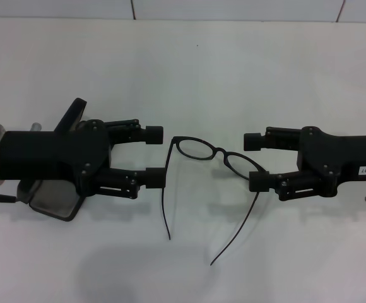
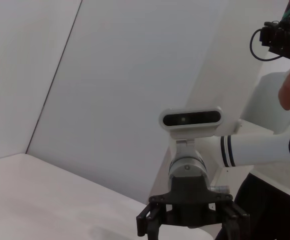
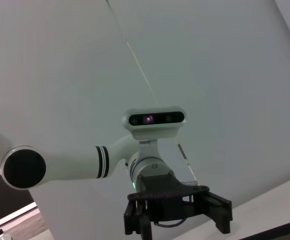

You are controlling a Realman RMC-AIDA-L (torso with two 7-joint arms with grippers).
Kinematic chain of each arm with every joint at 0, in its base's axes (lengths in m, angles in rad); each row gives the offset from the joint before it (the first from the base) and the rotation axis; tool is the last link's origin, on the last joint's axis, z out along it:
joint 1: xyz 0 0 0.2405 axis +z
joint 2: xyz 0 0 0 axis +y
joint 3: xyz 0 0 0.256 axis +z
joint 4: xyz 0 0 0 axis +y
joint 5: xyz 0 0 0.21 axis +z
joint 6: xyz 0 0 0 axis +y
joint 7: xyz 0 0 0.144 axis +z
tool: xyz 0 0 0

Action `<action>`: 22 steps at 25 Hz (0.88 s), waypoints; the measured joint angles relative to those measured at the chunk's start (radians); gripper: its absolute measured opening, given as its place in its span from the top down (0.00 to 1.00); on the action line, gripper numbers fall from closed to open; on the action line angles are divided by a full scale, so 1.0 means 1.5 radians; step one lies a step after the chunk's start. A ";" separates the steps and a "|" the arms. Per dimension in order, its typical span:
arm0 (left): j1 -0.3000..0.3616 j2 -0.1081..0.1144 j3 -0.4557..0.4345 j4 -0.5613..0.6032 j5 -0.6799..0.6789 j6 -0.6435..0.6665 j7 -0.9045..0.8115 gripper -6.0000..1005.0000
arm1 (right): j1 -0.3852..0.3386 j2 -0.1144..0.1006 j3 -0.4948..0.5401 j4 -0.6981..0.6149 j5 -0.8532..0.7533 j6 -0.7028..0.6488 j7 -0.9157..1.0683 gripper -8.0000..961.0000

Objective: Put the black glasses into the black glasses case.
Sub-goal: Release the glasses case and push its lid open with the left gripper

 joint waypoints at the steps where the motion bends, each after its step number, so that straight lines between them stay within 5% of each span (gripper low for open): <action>1: 0.001 0.000 0.000 0.000 0.000 0.000 0.000 0.12 | -0.001 0.000 0.000 0.000 0.001 0.000 0.000 0.08; 11: 0.004 -0.005 -0.005 0.000 -0.004 0.000 -0.002 0.16 | -0.006 0.001 0.006 0.004 0.004 0.001 -0.003 0.08; 15: -0.004 -0.010 -0.058 0.040 0.002 -0.018 -0.106 0.17 | -0.022 -0.001 0.010 0.001 0.004 0.026 -0.010 0.08; 18: 0.006 -0.018 -0.069 0.169 0.048 -0.046 -0.268 0.19 | -0.041 -0.006 0.022 0.003 0.006 0.040 -0.015 0.08; 22: 0.047 -0.051 -0.070 0.438 0.167 -0.103 -0.437 0.20 | -0.073 -0.006 0.072 0.005 0.008 0.024 -0.021 0.08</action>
